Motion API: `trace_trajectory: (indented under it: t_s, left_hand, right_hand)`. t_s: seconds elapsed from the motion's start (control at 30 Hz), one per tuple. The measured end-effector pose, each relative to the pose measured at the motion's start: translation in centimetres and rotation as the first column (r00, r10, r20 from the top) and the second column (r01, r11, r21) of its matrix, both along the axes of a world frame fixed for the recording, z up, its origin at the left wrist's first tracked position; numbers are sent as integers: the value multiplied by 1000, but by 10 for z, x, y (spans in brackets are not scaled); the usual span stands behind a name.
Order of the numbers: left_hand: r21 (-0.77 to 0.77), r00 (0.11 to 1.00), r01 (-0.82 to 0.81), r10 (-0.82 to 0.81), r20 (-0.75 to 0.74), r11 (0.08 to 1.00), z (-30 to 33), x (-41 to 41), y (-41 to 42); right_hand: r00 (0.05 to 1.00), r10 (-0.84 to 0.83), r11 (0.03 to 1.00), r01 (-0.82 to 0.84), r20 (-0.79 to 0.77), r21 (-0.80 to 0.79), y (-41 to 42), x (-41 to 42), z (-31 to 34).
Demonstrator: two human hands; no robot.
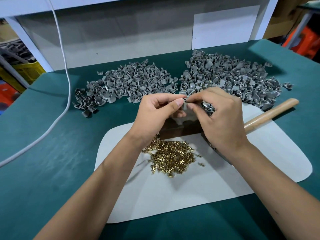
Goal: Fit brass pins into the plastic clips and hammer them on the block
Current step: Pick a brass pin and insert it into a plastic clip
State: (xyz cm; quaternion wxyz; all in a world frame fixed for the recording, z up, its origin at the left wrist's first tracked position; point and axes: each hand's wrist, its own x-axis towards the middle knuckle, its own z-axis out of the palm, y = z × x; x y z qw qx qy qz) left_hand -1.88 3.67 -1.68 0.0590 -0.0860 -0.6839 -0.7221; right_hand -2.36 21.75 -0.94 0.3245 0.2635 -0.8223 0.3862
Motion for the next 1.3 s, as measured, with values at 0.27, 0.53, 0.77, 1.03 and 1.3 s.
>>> trace_trajectory:
  t_s: [0.27, 0.53, 0.77, 1.03, 1.3]
  left_hand:
    - [-134, 979, -143, 120, -168, 981, -3, 3, 13]
    - [-140, 971, -179, 152, -187, 974, -7, 3, 20]
    - [-217, 944, -250, 189, -269, 944, -6, 4, 20]
    - [-345, 908, -340, 210, -363, 875, -7, 6, 20]
    - [-464, 878, -425, 229, -420, 777, -7, 6, 19]
  right_hand:
    - [995, 3, 997, 5, 101, -81, 1, -5, -1]
    - [982, 10, 999, -2, 190, -41, -1, -4, -2]
    - [987, -45, 999, 47, 157, -13, -3, 1, -2]
    - [986, -68, 997, 72, 150, -23, -5, 3, -3]
    - [955, 42, 994, -71, 294, 88, 9, -6, 9]
